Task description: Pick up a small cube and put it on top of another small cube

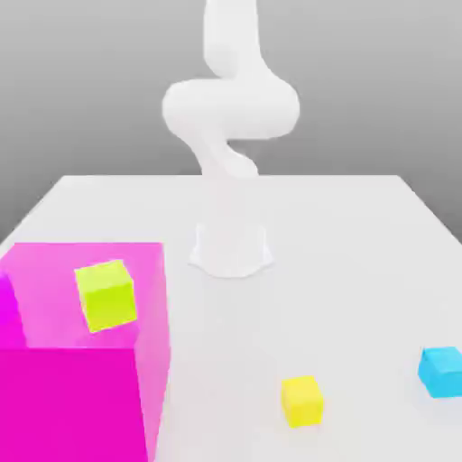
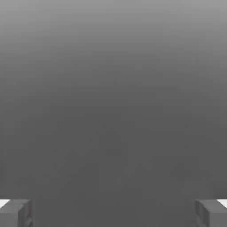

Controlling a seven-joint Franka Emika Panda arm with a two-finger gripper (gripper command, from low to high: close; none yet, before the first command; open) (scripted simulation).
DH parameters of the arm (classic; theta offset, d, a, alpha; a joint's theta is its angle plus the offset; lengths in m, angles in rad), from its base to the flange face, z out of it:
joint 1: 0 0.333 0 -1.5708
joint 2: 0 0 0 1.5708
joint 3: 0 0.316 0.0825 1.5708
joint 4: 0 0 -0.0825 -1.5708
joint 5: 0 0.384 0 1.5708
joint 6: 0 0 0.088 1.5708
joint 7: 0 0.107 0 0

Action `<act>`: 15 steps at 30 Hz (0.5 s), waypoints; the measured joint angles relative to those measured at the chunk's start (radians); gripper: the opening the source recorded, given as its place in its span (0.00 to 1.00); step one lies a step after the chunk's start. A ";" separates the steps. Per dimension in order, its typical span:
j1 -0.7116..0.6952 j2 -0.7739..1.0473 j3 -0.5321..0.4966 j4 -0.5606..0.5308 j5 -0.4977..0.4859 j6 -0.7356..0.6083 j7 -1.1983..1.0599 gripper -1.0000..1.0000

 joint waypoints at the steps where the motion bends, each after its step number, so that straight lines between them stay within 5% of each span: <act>1: 0.000 0.039 0.023 -0.005 -0.001 0.015 0.023 0.50; 15: 0.033 0.544 0.327 -0.077 -0.109 0.204 0.392 0.50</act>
